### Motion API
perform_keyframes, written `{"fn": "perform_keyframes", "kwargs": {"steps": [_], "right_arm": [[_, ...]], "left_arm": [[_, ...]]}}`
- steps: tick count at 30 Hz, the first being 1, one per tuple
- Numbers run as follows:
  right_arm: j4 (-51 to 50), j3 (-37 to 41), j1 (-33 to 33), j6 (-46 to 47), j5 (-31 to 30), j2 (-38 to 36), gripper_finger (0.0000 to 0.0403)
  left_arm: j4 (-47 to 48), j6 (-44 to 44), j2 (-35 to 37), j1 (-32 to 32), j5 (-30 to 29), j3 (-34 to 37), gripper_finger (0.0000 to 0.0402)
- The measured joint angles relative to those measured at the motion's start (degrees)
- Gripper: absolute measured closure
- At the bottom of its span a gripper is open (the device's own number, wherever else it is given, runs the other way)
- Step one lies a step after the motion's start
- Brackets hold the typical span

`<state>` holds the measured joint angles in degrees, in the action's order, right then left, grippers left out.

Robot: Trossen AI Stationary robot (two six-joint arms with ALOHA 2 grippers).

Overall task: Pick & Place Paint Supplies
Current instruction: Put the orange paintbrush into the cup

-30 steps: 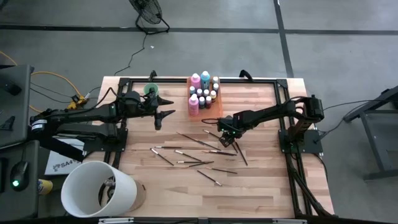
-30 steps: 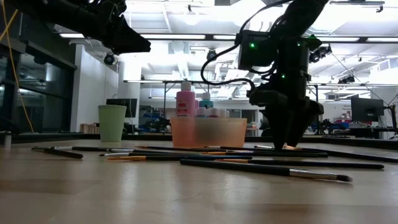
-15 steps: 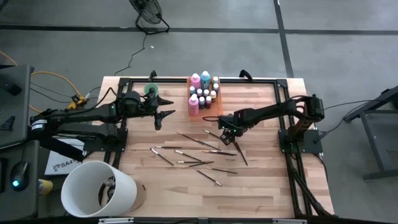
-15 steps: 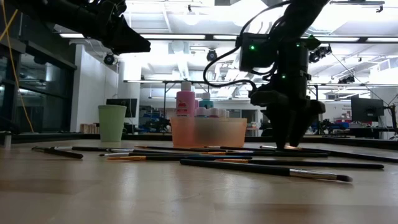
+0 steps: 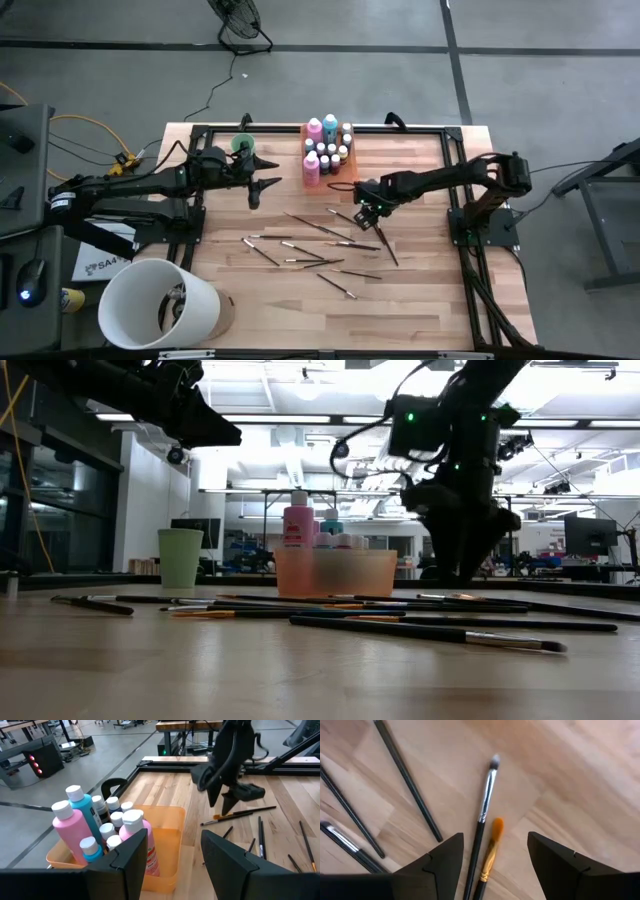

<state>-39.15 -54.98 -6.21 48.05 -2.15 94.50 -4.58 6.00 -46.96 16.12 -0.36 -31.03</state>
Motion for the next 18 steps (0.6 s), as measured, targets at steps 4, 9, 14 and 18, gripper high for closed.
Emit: {"fn": "perform_keyframes", "kwargs": {"steps": [4, 9, 14, 18], "right_arm": [[-2.54, -0.07, -0.8, 0.36, -1.08, -1.23, 0.0188], [-3.03, -0.07, -1.12, 0.69, -2.49, -0.33, 0.0188], [-3.24, -0.07, -0.96, 1.45, -3.41, -0.32, 0.0188], [-3.41, -0.07, -0.3, 1.91, -3.77, -0.31, 0.0188]], "left_arm": [[0.0, 0.02, 0.0, 0.0, 0.0, 0.0, 0.0222], [0.01, 0.04, 0.0, 0.0, 0.0, 0.0, 0.0222], [0.0, 0.17, 0.0, 0.0, 0.0, 0.0, 0.0222], [0.0, 0.17, 0.0, 0.0, -0.02, 0.0, 0.0222]]}}
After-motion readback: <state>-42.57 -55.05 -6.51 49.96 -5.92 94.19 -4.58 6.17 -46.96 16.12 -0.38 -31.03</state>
